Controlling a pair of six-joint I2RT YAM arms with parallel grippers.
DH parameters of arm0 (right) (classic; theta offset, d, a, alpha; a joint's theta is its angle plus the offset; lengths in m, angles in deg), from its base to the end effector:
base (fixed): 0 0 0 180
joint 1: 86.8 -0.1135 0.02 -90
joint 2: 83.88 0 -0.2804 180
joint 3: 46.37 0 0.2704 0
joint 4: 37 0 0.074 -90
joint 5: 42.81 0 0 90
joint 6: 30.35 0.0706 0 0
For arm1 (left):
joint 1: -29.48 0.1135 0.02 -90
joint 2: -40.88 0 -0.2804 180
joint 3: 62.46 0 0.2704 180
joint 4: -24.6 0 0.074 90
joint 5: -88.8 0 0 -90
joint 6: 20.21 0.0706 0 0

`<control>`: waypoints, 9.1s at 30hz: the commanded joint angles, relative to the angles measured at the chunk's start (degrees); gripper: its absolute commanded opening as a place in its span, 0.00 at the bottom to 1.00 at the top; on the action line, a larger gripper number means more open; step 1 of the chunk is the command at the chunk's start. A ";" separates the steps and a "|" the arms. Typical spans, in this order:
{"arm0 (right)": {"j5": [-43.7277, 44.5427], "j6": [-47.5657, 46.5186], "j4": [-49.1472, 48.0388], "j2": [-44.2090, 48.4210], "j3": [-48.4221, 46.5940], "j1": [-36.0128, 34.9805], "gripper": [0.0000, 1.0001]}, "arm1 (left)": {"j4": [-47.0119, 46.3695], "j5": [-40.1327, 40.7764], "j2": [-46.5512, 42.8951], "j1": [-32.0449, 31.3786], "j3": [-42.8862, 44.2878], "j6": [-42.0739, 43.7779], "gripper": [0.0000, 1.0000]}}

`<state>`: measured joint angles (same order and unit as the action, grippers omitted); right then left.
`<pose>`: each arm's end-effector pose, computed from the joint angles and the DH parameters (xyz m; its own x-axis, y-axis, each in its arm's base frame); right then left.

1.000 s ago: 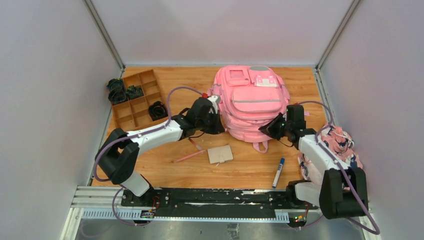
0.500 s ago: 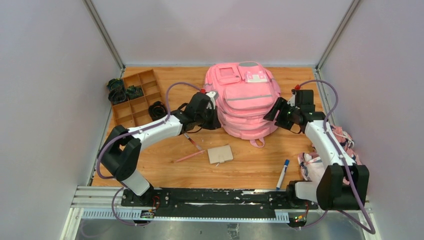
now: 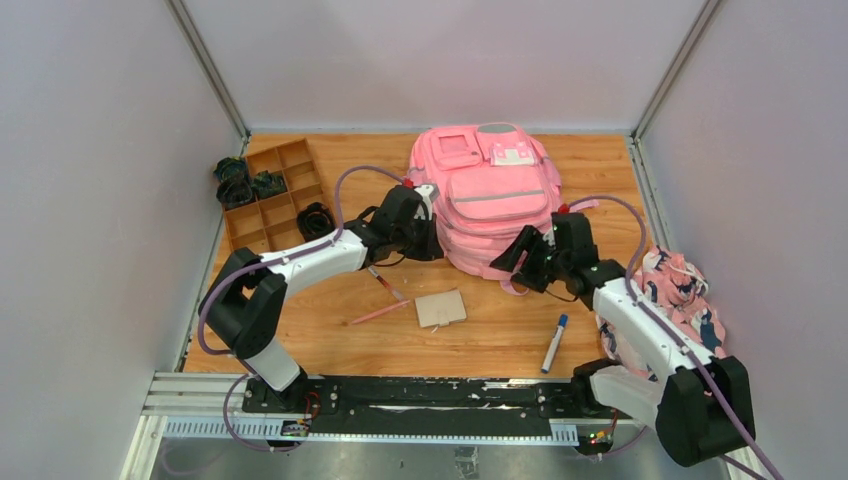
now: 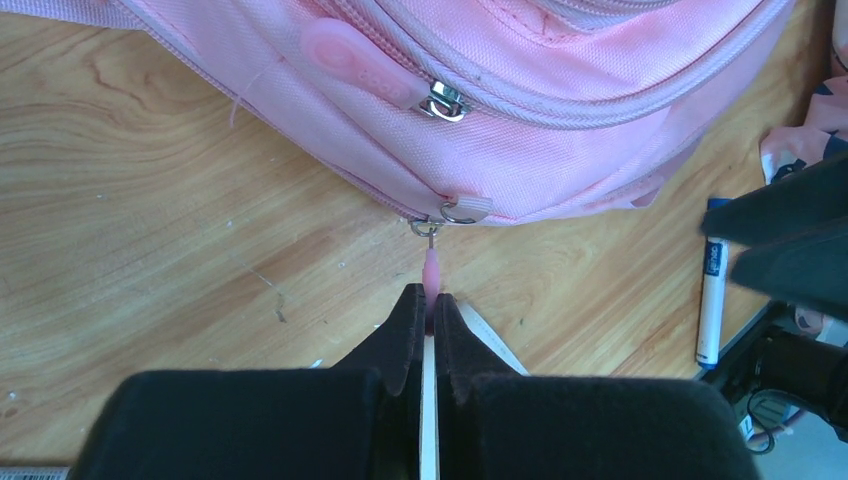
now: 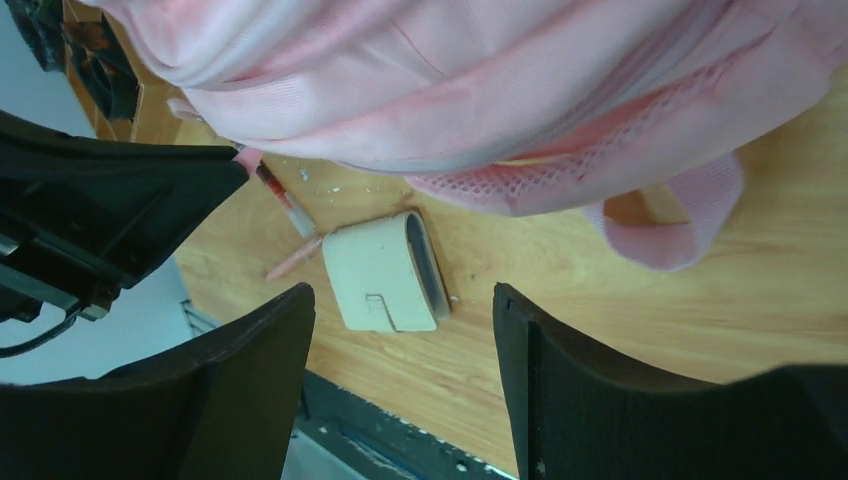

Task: Pack the student bag
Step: Zip the student bag at the center of the board, then pick up the personal item from the center of the board.

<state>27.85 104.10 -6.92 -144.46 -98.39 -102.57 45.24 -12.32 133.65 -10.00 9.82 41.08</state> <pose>0.2434 0.0930 0.2297 -0.7829 0.4655 -0.4128 0.0600 0.7169 0.6946 0.2960 -0.2615 0.2047 -0.7988 0.0474 -0.5997 0.4016 0.7841 -0.4731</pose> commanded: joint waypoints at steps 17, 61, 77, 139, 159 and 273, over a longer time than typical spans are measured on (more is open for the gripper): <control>9.17 29.45 -28.63 -9.93 8.13 -4.65 0.63 | -0.67 -5.10 -1.89 -0.53 -0.85 0.32 0.00; -31.03 -12.86 0.95 -10.76 -5.39 16.38 0.00 | -1.62 -0.78 10.85 17.94 10.29 5.58 0.00; -30.57 -12.58 -1.26 -11.37 0.12 13.07 0.00 | -1.17 0.60 11.66 22.26 11.22 3.67 0.00; 2.97 -10.70 15.06 15.87 0.22 0.83 0.63 | -5.29 43.66 -4.25 -35.44 -15.79 30.02 0.65; -3.80 2.97 8.63 23.25 12.63 -2.49 0.64 | 4.56 30.36 -20.05 -28.39 -16.26 15.26 0.67; 51.21 15.18 21.09 40.66 6.99 -32.48 0.00 | 16.86 20.62 9.48 -19.32 25.22 35.17 0.54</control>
<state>74.58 120.07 11.81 -105.09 -88.93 -135.51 60.54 6.17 140.34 -28.89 31.64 76.66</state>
